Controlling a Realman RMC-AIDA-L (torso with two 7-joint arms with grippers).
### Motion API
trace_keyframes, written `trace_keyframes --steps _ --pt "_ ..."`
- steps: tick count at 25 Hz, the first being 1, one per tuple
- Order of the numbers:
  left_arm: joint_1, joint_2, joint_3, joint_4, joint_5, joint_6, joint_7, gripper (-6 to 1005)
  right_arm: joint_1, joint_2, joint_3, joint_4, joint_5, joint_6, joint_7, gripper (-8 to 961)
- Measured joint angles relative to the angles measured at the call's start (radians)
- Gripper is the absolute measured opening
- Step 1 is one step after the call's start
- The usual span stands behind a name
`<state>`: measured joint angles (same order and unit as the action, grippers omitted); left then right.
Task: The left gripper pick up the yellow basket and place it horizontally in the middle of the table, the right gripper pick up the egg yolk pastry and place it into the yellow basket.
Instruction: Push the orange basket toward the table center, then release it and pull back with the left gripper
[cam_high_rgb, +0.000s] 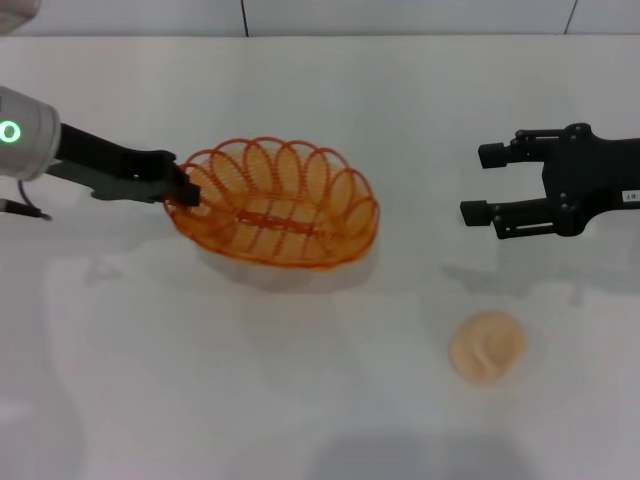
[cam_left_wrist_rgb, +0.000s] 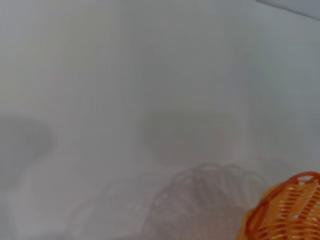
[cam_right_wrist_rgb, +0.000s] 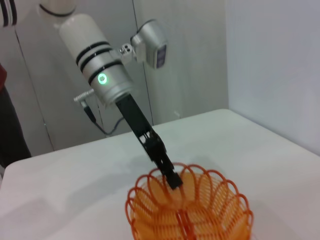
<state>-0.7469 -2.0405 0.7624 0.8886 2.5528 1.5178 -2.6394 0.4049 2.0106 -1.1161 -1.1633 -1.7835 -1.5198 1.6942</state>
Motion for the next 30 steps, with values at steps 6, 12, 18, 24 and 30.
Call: trace_keyframes --steps 6,12,18,24,30 --pt "-0.001 -0.019 0.000 -0.054 -0.027 -0.033 -0.009 87 -0.003 -0.003 0.001 -0.001 0.007 -0.006 0.003 740" --pt "0.000 -0.032 0.000 -0.089 -0.031 -0.056 -0.010 87 -0.008 -0.004 0.001 -0.002 0.007 -0.020 0.003 740" --pt "0.005 -0.035 0.000 -0.120 -0.039 -0.072 -0.018 87 -0.009 -0.004 0.001 -0.003 0.007 -0.034 -0.001 739" --pt "0.005 -0.035 0.021 -0.129 -0.031 -0.092 -0.018 87 -0.010 -0.004 0.001 -0.003 0.007 -0.038 -0.002 738" --pt "0.003 -0.028 0.046 -0.129 -0.021 -0.119 -0.016 86 -0.009 -0.004 0.001 -0.003 0.007 -0.044 -0.002 737"
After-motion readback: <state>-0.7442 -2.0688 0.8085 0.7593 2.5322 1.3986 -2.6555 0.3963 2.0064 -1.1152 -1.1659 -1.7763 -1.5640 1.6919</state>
